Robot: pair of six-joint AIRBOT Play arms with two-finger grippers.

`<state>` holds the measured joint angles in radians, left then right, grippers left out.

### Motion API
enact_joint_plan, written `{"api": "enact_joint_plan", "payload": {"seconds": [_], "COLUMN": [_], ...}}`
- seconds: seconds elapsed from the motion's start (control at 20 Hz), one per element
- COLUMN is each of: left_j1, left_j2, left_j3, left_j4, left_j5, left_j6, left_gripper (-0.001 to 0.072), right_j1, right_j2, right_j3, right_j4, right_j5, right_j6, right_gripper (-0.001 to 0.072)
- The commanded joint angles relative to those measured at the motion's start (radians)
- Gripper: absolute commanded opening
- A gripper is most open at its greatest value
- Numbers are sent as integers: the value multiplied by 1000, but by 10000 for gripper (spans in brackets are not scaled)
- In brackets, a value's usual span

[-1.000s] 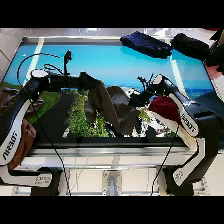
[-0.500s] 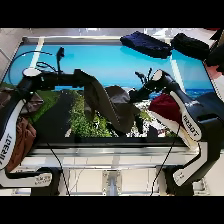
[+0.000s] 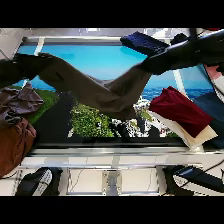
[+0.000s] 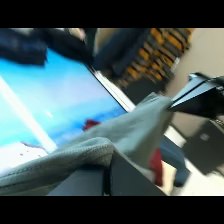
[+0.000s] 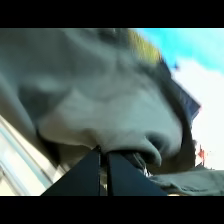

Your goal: Fold the shirts.

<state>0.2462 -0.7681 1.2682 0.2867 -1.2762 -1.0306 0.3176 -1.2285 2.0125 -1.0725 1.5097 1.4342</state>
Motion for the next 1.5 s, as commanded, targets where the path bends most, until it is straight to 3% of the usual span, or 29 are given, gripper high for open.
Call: {"api": "enact_joint_plan", "payload": {"seconds": [0.0,0.15,0.25,0.45,0.65,0.85,0.9,0.95,1.0,1.05,1.1,1.15,1.25,1.35,1.45], "left_j1": [19,19,19,14,14,15,15,15,15,15,18,29,70,119,139], "left_j2": [213,258,242,169,144,144,144,144,144,146,148,149,149,145,116], "left_j3": [-1,-35,-143,-494,-748,-811,-811,-810,-810,-809,-801,-784,-740,-728,-728], "left_j4": [221,621,750,731,731,731,731,731,730,730,731,731,736,742,747], "left_j5": [95,80,63,68,170,242,262,282,309,343,380,409,447,440,332], "left_j6": [-69,-328,-412,-414,-414,-414,-414,-414,-422,-422,-422,-421,-409,-218,8], "left_gripper": [11,11,11,11,11,12,12,17,151,551,696,703,703,702,700], "right_j1": [36,36,36,37,40,53,58,57,51,39,14,-23,-121,-232,-332], "right_j2": [63,-9,-108,-370,-624,-799,-819,-825,-820,-806,-781,-748,-670,-602,-544], "right_j3": [94,42,42,42,42,42,42,42,44,44,44,44,43,43,14], "right_j4": [-23,-59,-51,76,308,377,397,407,406,402,375,328,177,-17,-139], "right_j5": [-113,-210,-378,-643,-705,-718,-718,-718,-714,-706,-683,-636,-460,-219,-16], "right_j6": [24,22,0,-24,-96,-89,-89,-89,-89,-90,-90,-89,-45,41,53], "right_gripper": [14,13,12,12,13,35,234,486,512,511,510,507,422,408,410]}}
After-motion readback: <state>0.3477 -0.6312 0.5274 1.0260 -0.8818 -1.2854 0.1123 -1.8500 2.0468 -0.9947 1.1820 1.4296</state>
